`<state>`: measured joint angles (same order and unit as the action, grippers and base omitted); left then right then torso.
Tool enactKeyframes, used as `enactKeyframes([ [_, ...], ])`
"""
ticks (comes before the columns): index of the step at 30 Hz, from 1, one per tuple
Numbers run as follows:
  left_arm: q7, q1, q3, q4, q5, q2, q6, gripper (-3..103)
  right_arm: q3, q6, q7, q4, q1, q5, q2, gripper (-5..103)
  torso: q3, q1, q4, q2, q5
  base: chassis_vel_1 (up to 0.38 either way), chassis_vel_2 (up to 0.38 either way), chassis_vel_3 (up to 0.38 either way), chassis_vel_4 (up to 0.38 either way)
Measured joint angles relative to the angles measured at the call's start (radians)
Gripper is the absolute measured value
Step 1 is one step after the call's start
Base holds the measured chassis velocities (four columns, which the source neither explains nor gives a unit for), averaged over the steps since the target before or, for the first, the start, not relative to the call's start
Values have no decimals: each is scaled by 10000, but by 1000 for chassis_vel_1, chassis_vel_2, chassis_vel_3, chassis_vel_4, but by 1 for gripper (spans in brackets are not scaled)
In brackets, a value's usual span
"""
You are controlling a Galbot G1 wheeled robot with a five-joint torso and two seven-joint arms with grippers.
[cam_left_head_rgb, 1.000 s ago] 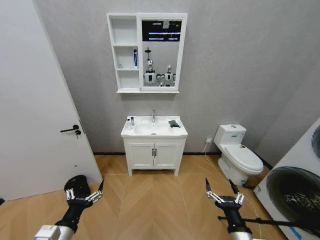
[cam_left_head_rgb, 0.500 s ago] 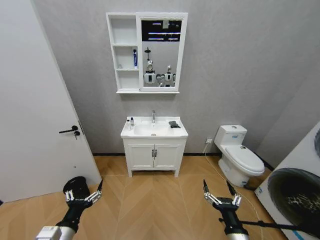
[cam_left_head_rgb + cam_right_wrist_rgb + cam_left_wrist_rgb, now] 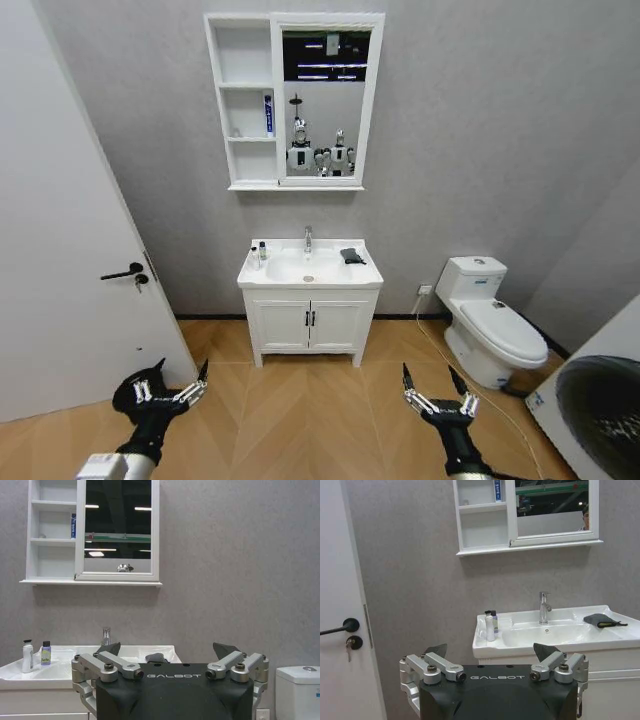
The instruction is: Move facial cleanser and shampoo from washbasin to cabinet, then wipe washbasin with towel.
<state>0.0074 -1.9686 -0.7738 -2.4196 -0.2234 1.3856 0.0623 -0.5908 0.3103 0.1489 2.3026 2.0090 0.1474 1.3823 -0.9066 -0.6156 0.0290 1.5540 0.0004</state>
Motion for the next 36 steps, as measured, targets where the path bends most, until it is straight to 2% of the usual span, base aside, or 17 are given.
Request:
enactKeyframes([
  [3,8,24,98,32,74,24,-10,98,10,18,-1,0,18,-45,13,100,-2,-4,-1,-3,-9,-265,250,272,-246],
  [5,13,41,105,45,81,6,-14,98,15,25,-1,-2,20,-51,13,100,0,-2,0,0,0,-258,254,266,-252],
  [24,25,138,212,39,91,54,93,98,59,37,-47,-92,-99,-50,17,100,1,0,2,1,-7,-241,242,237,-240],
  [29,35,132,216,-5,100,55,114,98,84,42,-71,-96,-81,-66,33,100,0,0,-3,0,-2,-232,243,251,-233],
  [32,39,138,199,-20,91,40,115,98,100,52,-92,-87,-61,-82,72,100,1,1,5,1,-10,-257,232,236,-243],
  [33,39,132,197,-30,87,42,115,98,117,64,-100,-87,-59,-84,108,100,0,0,-1,1,1,-251,255,231,-251],
  [36,41,107,212,-31,108,51,109,98,132,100,-112,-87,-38,-99,164,100,0,0,-3,0,-7,-219,225,232,-224],
])
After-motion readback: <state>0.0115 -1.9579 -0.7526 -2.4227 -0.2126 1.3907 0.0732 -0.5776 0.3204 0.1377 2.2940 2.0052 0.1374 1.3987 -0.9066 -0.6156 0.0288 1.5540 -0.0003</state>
